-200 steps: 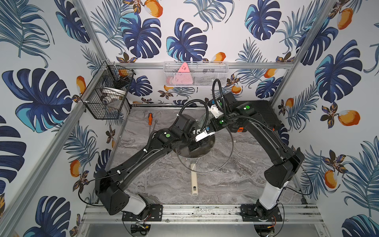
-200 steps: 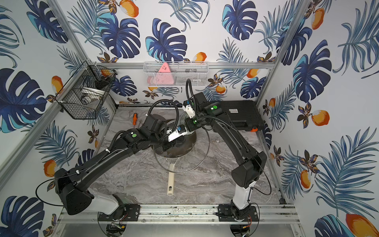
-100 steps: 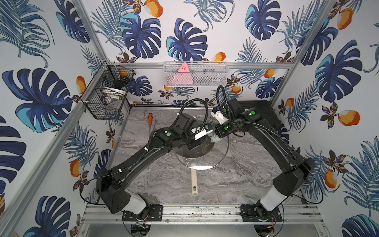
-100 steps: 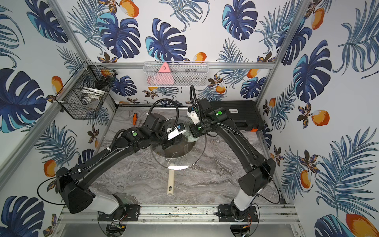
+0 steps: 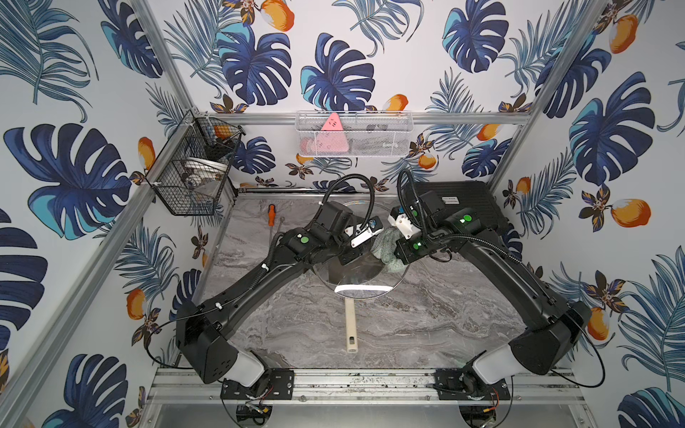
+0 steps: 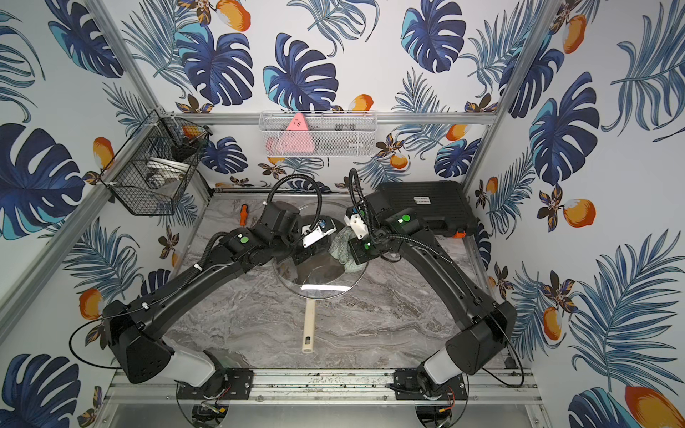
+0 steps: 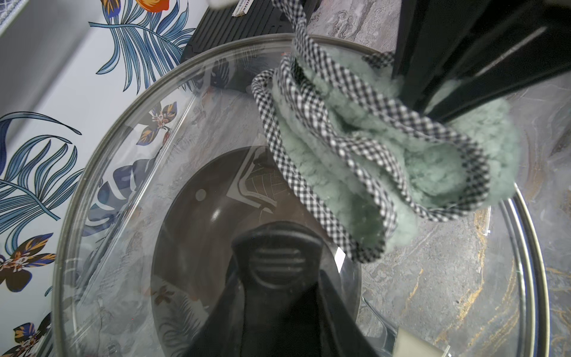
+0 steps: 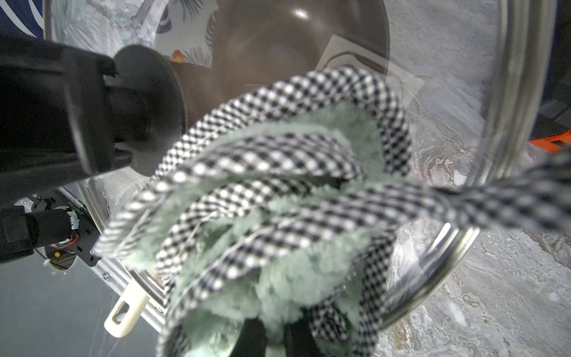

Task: Wipe the pot lid with a cloth
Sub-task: Wipe the pot lid.

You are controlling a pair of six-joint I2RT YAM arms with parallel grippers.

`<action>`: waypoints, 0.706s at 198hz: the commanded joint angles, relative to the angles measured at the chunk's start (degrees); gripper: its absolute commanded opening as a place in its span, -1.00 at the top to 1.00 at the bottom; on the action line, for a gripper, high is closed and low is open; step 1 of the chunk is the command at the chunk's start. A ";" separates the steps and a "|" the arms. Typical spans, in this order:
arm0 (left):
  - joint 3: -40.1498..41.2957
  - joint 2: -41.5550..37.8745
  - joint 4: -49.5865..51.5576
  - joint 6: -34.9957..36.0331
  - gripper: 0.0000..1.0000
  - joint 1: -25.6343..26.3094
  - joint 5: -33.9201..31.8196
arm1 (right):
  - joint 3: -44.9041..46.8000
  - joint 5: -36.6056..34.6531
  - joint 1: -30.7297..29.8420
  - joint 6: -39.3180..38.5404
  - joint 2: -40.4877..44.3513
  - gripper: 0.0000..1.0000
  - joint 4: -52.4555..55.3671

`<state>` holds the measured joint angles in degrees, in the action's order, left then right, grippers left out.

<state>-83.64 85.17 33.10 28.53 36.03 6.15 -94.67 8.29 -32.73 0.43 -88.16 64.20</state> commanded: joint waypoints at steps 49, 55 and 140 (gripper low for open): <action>0.22 -1.30 -10.88 -0.76 1.00 -0.01 3.43 | -7.24 -1.93 -0.06 -0.47 -5.92 1.00 2.14; 0.22 -1.25 -10.78 -0.76 1.00 -0.03 3.51 | -8.33 -2.21 -0.06 -0.64 -6.70 1.00 2.37; 1.50 -1.69 -11.23 -1.18 1.00 -0.07 3.08 | -22.37 -2.24 1.94 -2.62 -17.09 1.00 4.46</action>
<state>-81.76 84.47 31.44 27.99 35.97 6.13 -114.65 6.59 -31.31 -1.08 -102.96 67.16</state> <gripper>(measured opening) 0.351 0.091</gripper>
